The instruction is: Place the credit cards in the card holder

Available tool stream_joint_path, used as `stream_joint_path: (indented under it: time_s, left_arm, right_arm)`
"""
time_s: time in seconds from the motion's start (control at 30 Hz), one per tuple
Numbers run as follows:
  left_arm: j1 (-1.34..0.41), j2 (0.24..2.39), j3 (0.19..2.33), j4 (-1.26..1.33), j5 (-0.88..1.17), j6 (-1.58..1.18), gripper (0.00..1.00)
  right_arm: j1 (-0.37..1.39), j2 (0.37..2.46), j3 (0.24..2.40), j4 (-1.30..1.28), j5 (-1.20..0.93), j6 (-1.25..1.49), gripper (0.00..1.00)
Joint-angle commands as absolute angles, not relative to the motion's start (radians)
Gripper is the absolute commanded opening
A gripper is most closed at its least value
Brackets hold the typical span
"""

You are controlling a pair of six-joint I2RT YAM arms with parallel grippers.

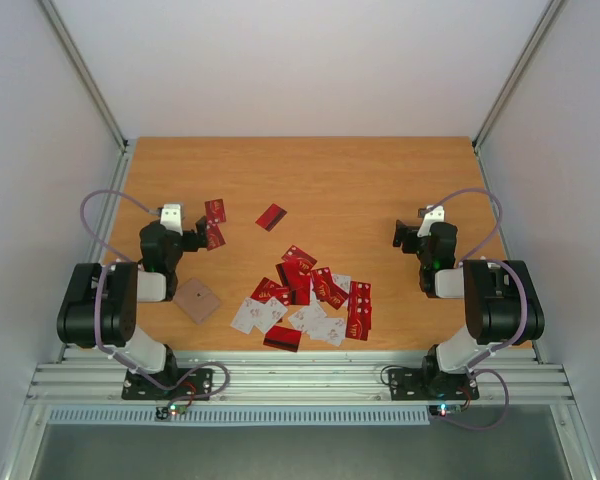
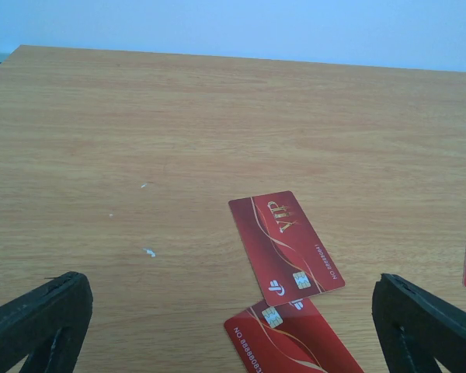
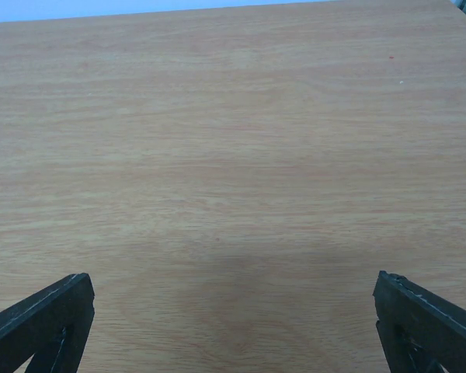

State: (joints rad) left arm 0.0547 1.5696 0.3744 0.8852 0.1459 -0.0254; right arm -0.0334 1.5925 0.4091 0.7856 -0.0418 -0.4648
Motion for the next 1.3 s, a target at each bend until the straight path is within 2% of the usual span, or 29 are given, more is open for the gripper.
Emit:
stream_joint_path:
  time_s: [0.0,0.47,0.63,0.73,0.87,1.0,1.27]
  left_arm:
    - [0.053,1.564,0.391,0.928,0.133,-0.011,0.99]
    - [0.054,1.511,0.377,0.914,0.115,-0.012,0.99]
    - [0.053,1.344,0.381,0.751,0.087,-0.027,0.99]
    - [0.051,1.208,0.430,0.537,0.107,-0.016,0.99]
    - [0.027,1.132,0.574,0.211,0.061,-0.021,0.99]
    - [0.020,1.113,0.673,0.029,0.052,-0.116,0.99]
    - [0.017,1.117,0.858,-0.375,0.048,-0.343,0.99]
  right_arm:
    - [-0.029,1.591,0.422,0.833,-0.026,-0.468,0.98]
    - [-0.031,1.591,0.428,0.824,-0.023,-0.462,0.99]
    - [-0.010,1.539,0.433,0.769,0.044,-0.476,0.99]
    - [0.000,1.460,0.444,0.684,0.095,-0.477,0.98]
    - [0.027,1.339,0.485,0.483,0.137,-0.435,0.99]
    - [0.035,1.251,0.609,0.230,0.134,-0.369,0.99]
    - [0.037,1.233,0.929,-0.332,0.058,-0.227,0.99]
